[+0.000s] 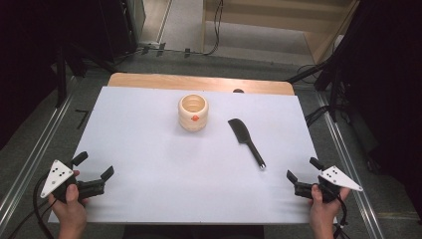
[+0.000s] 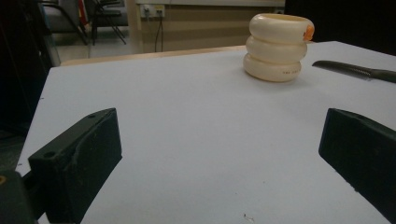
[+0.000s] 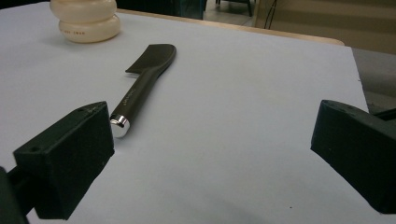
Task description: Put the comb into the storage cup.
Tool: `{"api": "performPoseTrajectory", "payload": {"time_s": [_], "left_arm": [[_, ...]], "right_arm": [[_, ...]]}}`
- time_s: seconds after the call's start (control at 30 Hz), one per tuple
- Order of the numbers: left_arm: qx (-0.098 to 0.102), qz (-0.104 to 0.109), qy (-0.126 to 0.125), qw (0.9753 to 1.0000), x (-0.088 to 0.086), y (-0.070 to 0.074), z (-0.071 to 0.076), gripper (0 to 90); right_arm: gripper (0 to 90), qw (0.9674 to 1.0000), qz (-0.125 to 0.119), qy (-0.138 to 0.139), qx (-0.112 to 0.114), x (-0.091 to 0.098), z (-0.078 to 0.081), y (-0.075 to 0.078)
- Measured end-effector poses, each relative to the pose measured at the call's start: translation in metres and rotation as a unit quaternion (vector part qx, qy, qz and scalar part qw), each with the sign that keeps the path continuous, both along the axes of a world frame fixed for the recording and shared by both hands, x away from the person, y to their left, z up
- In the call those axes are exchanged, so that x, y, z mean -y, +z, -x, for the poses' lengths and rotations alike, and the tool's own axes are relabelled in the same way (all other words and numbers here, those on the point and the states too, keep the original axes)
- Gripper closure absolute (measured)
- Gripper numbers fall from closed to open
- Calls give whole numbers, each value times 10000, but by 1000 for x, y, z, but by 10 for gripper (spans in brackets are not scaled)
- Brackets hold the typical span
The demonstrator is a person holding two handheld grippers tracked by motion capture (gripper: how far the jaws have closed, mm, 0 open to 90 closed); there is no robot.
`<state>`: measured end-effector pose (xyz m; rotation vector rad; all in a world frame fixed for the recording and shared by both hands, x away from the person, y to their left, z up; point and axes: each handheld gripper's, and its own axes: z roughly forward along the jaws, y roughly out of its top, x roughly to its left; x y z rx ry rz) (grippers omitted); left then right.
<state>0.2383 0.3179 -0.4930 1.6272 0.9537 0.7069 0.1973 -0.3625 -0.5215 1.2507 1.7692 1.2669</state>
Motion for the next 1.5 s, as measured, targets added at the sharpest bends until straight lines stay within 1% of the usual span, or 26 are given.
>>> {"api": "performPoseTrajectory", "payload": {"time_s": [0.17, 0.3, 0.37, 0.43, 0.47, 0.53, 0.6, 0.7, 0.9, 0.93, 0.97, 1.0, 1.03, 1.1, 1.13, 1.2, 1.23, 1.27, 1.3, 1.37, 1.4, 1.43, 1.5], "left_arm": [[1, 2, 25, 10000, 1, -1, 0, 0], [16, -74, 52, 10000, 3, -1, -1, 0], [17, -101, 62, 9999, 3, -2, -1, 0], [11, -103, 60, 9999, 3, -2, -2, 0], [16, -99, 70, 9999, 3, -2, -1, 0], [46, -114, 58, 9999, 4, -2, 0, 0], [44, -125, 60, 9999, 4, -2, 0, 0], [30, -182, 25, 9998, 6, -2, 0, 0], [26, -214, -26, 9998, 7, -2, 0, 0], [27, -227, -30, 9997, 7, -2, 0, 0], [21, -238, -48, 9997, 7, -2, 0, 0], [21, -238, -48, 9997, 7, -2, 0, 0], [12, -250, -47, 9997, 8, -3, -1, 0], [2, -247, -64, 9997, 8, -3, -1, 0], [1, -252, -70, 9997, 9, -3, -1, 0], [-2, -275, -75, 9996, 9, -3, -1, 0], [0, -273, -75, 9996, 9, -3, -1, 0], [3, -277, -92, 9996, 9, -3, -1, 0], [2, -279, -99, 9996, 10, -3, -1, 0], [-10, -279, -90, 9996, 10, -3, -1, 0], [-8, -288, -88, 9995, 10, -3, -2, 0], [-1, -281, -85, 9996, 10, -3, -2, 0], [-4, -292, -42, 9996, 10, -3, -2, 0]], "right_arm": [[0, 10000, 29, -5, 0, -2, 0, 0], [0, 10000, 42, -43, -6, -2, 0, 1], [0, 10000, 67, -35, -55, -3, -1, 2], [0, 9998, 155, 21, -86, -4, -1, 2], [0, 9998, 180, -3, -92, -5, -1, 3], [0, 9998, 155, 1, -151, -6, 0, 4], [0, 9996, 196, 63, -188, -9, 0, 7], [0, 9986, 435, 129, -259, -14, -1, 12], [0, 9978, 489, 198, -399, -18, -3, 23], [0, 9978, 489, 198, -399, -18, -3, 23], [0, 9975, 549, 202, -402, -19, -5, 28], [0, 9975, 549, 202, -402, -19, -5, 28], [0, 9975, 548, 210, -401, -20, -7, 34], [0, 9975, 541, 209, -414, -20, -9, 36], [0, 9973, 555, 242, -415, -21, -12, 42], [0, 9970, 564, 268, -448, -23, -15, 47], [0, 9970, 564, 268, -448, -23, -15, 47], [0, 9968, 580, 273, -476, -24, -17, 49], [0, 9967, 521, 320, -540, -25, -21, 54], [0, 9967, 481, 348, -556, -25, -22, 56], [0, 9964, 439, 378, -612, -26, -25, 58], [0, 9956, 412, 444, -716, -28, -30, 60], [0, 9945, 422, 514, -807, -31, -35, 61]]}}
